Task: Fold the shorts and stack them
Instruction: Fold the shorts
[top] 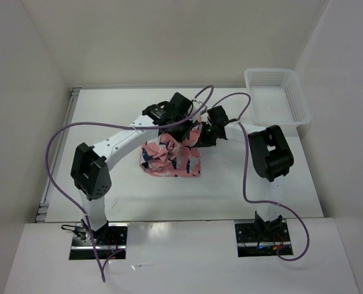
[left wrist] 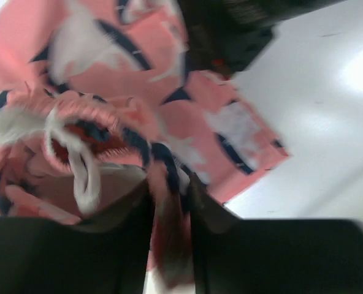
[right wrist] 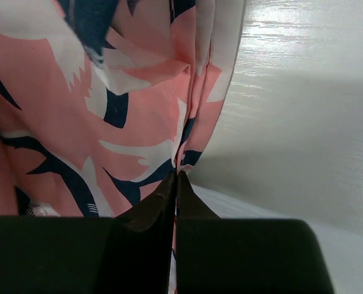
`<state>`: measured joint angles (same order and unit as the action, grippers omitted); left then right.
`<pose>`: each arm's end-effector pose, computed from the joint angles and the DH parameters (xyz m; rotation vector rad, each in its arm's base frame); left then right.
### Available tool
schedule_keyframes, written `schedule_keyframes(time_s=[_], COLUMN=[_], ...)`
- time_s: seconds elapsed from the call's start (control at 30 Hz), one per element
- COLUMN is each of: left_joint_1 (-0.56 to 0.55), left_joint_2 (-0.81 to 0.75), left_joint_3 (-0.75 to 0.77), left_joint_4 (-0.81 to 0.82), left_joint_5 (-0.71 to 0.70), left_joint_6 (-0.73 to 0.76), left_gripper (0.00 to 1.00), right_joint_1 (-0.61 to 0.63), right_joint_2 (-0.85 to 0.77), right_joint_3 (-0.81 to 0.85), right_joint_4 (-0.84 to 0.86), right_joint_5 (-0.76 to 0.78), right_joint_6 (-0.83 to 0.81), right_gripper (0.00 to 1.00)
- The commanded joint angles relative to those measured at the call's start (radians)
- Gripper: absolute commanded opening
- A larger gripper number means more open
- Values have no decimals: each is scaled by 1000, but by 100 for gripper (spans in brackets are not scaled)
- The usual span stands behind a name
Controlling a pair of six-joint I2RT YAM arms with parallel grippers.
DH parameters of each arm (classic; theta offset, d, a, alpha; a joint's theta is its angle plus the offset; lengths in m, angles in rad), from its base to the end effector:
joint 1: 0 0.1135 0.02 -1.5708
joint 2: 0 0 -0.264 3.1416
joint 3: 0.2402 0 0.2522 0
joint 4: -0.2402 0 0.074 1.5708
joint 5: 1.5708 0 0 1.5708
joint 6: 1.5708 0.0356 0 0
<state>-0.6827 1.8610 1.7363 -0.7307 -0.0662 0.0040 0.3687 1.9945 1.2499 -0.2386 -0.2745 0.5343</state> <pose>0.3257 -0.2618 0.3129 0.7918 2.3043 -0.2271 0.3784 0.1565 0.1422 0.1088 2.6491 0.6789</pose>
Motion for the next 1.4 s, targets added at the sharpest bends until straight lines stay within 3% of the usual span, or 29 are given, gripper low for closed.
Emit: schedule_keyframes(time_s=[0.0,0.07,0.1,0.13,0.23,0.33,0.4,0.47,0.6,0.63,0.8,0.87,0.97,1.0,1.07,1.1,1.13,1.17,1.23,1.27,1.37], left_joint_1=[-15,-15,-15,-15,-15,17,60,99,158,169,247,271,305,316,316,327,327,327,336,336,336], left_joint_2=[9,9,9,9,9,-35,-92,-132,-184,-198,-269,-292,-292,-292,-301,-301,-301,-301,-301,-290,-281], left_joint_3=[48,48,58,58,129,147,105,66,-47,-94,-198,-228,-242,-273,-302,-317,-349,-363,-389,-409,-446], left_joint_4=[63,83,108,125,125,116,136,146,146,146,165,165,156,155,166,180,191,201,232,232,275], left_joint_5=[107,167,190,216,226,187,187,178,178,178,178,178,178,178,187,196,221,230,250,241,241], left_joint_6=[-4,-4,-4,-4,-4,-4,-4,-4,-4,-4,-4,-4,-4,-4,-4,-4,-4,-4,-4,-4,-4], left_gripper=[38,43,65,79,88,87,78,72,66,66,66,75,76,74,68,64,56,52,44,35,24], right_joint_1=[6,6,6,6,6,6,6,-4,-22,-46,-132,-157,-168,-156,-85,-47,37,38,127,139,157], right_joint_2=[41,30,30,30,21,-5,-34,-74,-158,-181,-370,-417,-483,-494,-507,-493,-479,-459,-378,-352,-274], right_joint_3=[-37,-37,-37,-47,-47,-56,-56,-56,-56,-69,-92,-101,-80,-69,-54,-29,5,25,65,101,147], right_joint_4=[-4,-4,-4,-4,-4,-4,-16,-25,-94,-106,-188,-205,-228,-228,-214,-214,-194,-194,-170,-147,-105], right_joint_5=[35,44,53,54,54,75,96,110,188,204,271,284,296,269,198,189,170,170,140,88,49], right_joint_6=[-8,-8,1,1,1,1,1,1,-8,-22,-54,-75,-88,-88,-88,-61,-50,-36,-13,6,20], right_gripper=[1,3,3,5,15,19,28,29,78,83,94,100,100,99,73,55,28,18,5,0,0])
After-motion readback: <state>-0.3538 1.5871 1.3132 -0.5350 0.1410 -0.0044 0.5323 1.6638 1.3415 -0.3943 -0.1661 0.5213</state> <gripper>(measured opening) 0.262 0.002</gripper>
